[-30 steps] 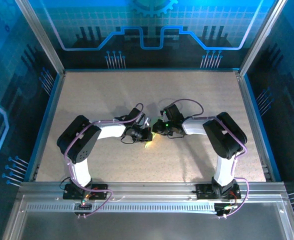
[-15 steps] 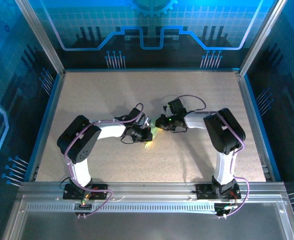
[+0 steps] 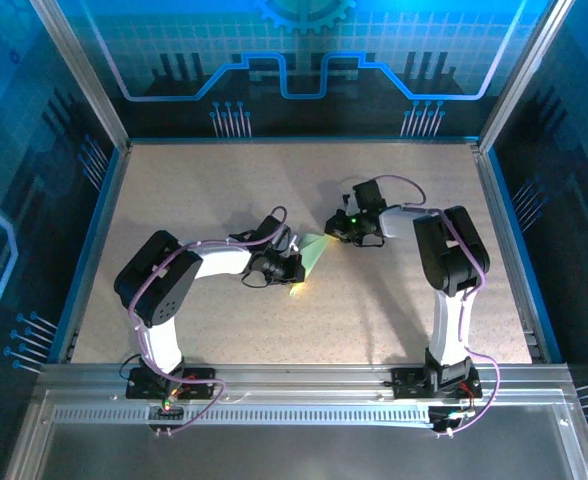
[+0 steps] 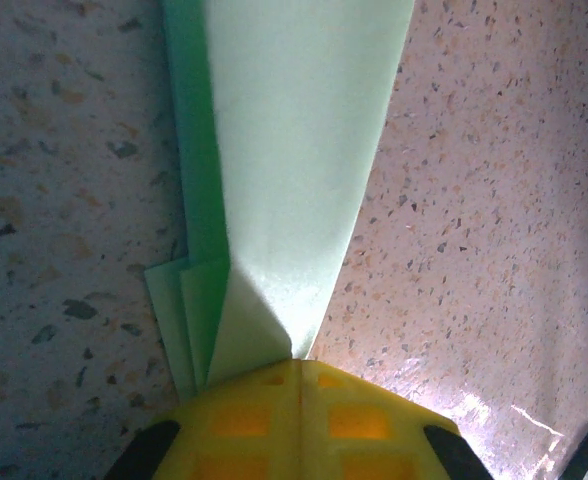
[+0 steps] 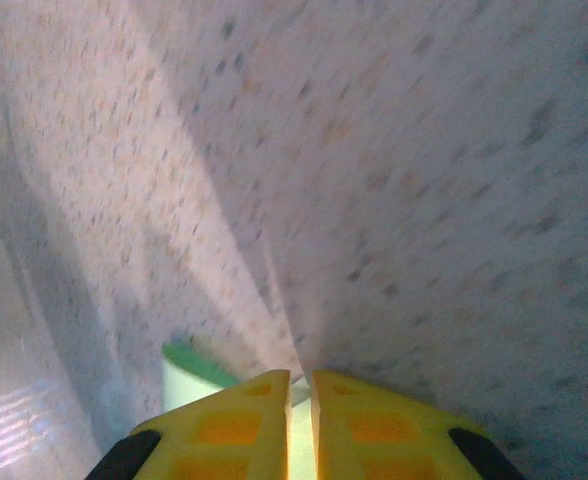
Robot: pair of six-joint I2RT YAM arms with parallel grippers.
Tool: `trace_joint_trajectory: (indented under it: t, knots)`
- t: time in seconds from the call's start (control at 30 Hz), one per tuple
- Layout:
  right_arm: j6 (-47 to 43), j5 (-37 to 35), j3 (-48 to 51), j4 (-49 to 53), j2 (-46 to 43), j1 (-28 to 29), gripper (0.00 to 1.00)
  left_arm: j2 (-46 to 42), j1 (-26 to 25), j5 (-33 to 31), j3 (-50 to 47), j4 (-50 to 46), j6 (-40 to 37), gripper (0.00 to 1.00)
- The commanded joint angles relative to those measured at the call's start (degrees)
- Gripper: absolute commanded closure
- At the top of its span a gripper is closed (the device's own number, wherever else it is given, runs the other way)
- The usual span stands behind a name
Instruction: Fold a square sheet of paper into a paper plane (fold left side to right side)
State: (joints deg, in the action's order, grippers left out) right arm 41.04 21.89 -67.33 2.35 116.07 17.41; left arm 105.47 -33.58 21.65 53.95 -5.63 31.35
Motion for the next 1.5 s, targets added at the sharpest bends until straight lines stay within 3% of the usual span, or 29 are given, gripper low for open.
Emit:
trace_joint_trajectory:
  t: [0.0,0.27,0.53,0.83,1.2,1.47]
  knots:
    - [-1.42,-1.98,-1.57,2.02,0.54,-2.54,0.84,3.69,0.18,-4.42,-1.09,-7.82,-0.72,1.0]
    - [-1.26,-1.94,1.73,4.44,-10.01,-1.41,0.84,3.53,0.18,-4.42,-0.69,-7.98,-1.4,1.0]
    - [6.49,-4.38,12.92,0.21,-19.13,9.6,0.84,3.16,0.14,-4.58,-0.66,-8.08,-1.83,1.0]
    - [9.79,-4.82,13.2,-3.98,-13.72,15.26,0.84,2.75,0.16,-4.35,-0.97,-7.65,-1.61,1.0]
    - [9.96,-5.44,11.26,-0.97,-7.56,16.08,0.84,0.72,0.44,-2.29,-1.39,-5.4,-0.18,1.0]
    - [10.73,-5.81,12.84,1.5,-4.46,15.91,0.88,-7.18,2.55,2.2,-2.64,-1.07,2.79,0.91]
